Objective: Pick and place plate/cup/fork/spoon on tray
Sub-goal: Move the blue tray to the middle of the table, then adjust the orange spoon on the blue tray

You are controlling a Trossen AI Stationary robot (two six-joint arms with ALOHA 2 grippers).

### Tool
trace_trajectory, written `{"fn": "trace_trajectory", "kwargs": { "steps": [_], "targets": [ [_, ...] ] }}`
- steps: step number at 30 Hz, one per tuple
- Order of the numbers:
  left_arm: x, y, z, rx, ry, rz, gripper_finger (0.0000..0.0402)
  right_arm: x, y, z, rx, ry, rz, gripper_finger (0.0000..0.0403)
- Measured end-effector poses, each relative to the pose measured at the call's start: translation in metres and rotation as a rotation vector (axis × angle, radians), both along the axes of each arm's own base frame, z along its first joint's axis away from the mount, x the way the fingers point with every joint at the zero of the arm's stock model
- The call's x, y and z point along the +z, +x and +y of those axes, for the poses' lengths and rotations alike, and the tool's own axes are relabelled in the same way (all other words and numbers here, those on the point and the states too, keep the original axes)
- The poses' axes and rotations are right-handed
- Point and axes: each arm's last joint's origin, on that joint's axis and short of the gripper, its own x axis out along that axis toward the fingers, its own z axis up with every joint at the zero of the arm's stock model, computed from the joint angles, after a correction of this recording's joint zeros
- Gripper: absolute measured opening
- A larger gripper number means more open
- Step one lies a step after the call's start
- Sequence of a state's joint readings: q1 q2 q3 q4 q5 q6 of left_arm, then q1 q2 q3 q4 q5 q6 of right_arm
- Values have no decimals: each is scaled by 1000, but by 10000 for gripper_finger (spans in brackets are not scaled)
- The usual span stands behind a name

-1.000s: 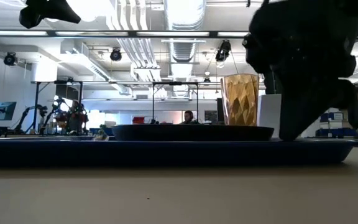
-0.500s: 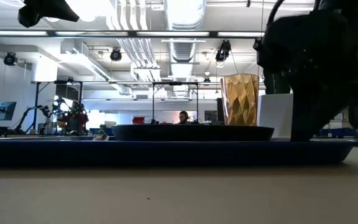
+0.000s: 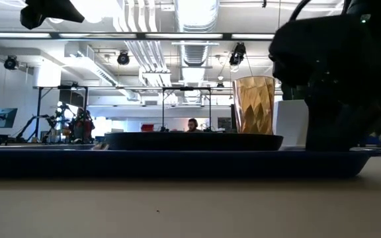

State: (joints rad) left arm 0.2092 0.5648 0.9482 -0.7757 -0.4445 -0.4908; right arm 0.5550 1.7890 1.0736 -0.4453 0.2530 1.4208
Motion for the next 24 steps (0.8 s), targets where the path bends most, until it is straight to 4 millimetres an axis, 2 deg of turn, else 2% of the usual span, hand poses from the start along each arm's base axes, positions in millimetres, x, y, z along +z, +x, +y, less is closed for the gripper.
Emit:
{"fn": "trace_trajectory", "kwargs": {
  "steps": [6, 16, 21, 24],
  "targets": [
    [1, 0, 0, -5, 0, -4, 15, 4, 13, 12, 5, 10, -17, 9],
    [0, -1, -1, -29, -3, 7, 15, 18, 21, 16, 26, -2, -48, 9],
    [-4, 1, -1, -35, 4, 56, 15, 47, 34, 12, 76, -23, -70, 9],
    [-6, 2, 0, -35, 2, 67, 15, 76, 47, 1, 138, -58, -62, 9]
  ]
}}
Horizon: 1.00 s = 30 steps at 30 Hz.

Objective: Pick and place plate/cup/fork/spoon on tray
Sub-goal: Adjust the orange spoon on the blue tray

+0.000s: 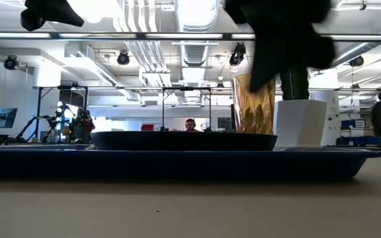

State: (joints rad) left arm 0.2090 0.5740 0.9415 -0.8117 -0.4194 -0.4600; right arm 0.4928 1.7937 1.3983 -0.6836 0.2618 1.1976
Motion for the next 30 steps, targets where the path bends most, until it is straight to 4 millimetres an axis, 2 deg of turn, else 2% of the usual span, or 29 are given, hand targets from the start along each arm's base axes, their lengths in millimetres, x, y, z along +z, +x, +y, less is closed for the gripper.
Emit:
{"fn": "trace_trajectory", "kwargs": {
  "steps": [4, 9, 14, 17, 19, 21, 23, 26, 30],
  "targets": [
    [-1, 4, 1, 1, -4, 16, 15, 56, 24, -26, 94, -60, -75, 9],
    [-5, 15, 3, -7, 6, 64, 15, 136, 54, -69, 151, -120, -301, 9],
    [-9, 31, 7, -53, 82, 154, 15, 214, 59, -108, 78, -106, -551, 9],
    [-11, 42, 9, -73, 105, 193, 15, 253, 58, -117, 19, -65, -751, 9],
    [-13, 48, 10, -98, 106, 215, 15, 273, 58, -113, 16, -42, -888, 9],
    [-15, 52, 10, -122, 117, 248, 15, 285, 57, -98, 80, -65, -968, 9],
    [-17, 55, 11, -133, 116, 269, 15, 286, 56, -79, 163, -99, -988, 9],
    [-18, 57, 11, -136, 114, 268, 15, 277, 58, -56, 185, -162, -958, 9],
    [-18, 58, 11, -114, 79, 240, 15, 262, 65, -46, 153, -204, -900, 9]
  ]
}}
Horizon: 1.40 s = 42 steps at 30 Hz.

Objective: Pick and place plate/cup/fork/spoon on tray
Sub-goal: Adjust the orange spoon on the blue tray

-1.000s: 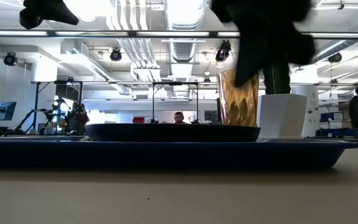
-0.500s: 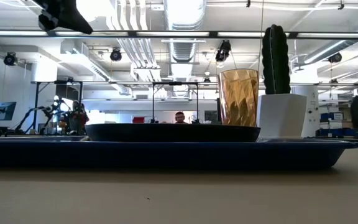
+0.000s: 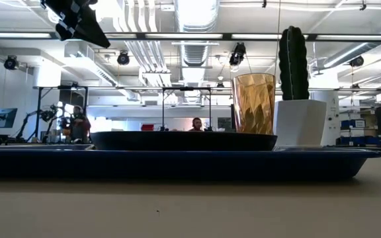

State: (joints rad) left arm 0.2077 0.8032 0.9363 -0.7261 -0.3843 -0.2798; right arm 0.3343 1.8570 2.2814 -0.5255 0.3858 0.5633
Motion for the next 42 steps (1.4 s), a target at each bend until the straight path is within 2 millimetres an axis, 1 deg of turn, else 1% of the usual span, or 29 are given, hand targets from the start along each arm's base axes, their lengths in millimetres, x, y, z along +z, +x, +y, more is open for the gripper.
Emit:
{"fn": "trace_trajectory", "kwargs": {
  "steps": [4, 12, 17, 19, 21, 27, 30, 32, 36, 40, 42],
  "targets": [
    [3, 0, 0, -1, 6, -32, 15, -6, 4, 4, 43, 44, 15, 9],
    [5, -4, -1, -1, 10, -52, 15, 1, 2, 2, 42, 60, -10, 9],
    [6, -6, -1, -1, 11, -59, 15, -3, 0, 11, 71, -24, 6, 9],
    [6, -6, -1, -1, 12, -62, 15, -6, 1, 13, 77, -18, 14, 9],
    [7, -7, -2, -1, 12, -64, 15, -6, 2, 10, 58, 28, 13, 9],
    [7, -8, -2, -9, 6, -69, 15, -5, 3, 8, 53, 25, 11, 9],
    [5, -7, -3, -19, -38, -80, 15, -7, 3, 8, 54, 13, 19, 9],
    [1, -6, -3, -20, -64, -45, 15, -8, 3, 8, 55, -20, 26, 9],
    [-13, -7, -3, 1, -124, 91, 15, -11, 3, 10, 52, -101, 37, 9],
    [-32, -7, -4, 46, -209, 263, 15, -11, 3, 10, 61, -162, 39, 9],
    [-45, -6, -3, 77, -243, 321, 15, -11, 3, 10, 64, -193, 42, 9]
  ]
}}
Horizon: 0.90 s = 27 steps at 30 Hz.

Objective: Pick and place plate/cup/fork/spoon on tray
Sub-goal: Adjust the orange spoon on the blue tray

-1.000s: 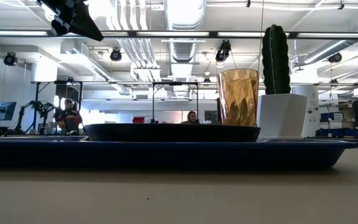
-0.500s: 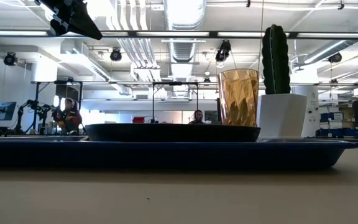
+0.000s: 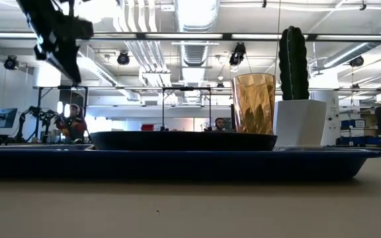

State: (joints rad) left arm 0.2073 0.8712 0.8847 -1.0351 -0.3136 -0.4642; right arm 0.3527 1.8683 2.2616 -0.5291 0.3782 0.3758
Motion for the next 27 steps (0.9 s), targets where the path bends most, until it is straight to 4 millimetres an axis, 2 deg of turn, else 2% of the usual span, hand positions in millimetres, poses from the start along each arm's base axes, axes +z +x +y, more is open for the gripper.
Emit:
{"fn": "trace_trajectory", "kwargs": {
  "steps": [3, 7, 11, 18, 23, 27],
  "targets": [
    [-25, 7, 0, 28, -43, 52, 15, -2, 0, 0, 10, -47, 20, 9],
    [-59, 22, -8, 25, -144, 20, 15, -9, -2, -1, 25, -121, 91, 9],
    [-80, 39, -24, -7, -198, -49, 15, -15, -4, -7, 10, -175, 169, 9],
    [-97, 55, -57, 13, -261, 9, 14, -14, -15, -25, -23, -198, 272, 9],
    [-112, 62, -84, 15, -300, 65, 14, -14, -19, -28, -23, -207, 303, 9],
    [-118, 71, -100, 7, -333, 44, 14, -13, -20, -28, -21, -212, 299, 9]
  ]
}}
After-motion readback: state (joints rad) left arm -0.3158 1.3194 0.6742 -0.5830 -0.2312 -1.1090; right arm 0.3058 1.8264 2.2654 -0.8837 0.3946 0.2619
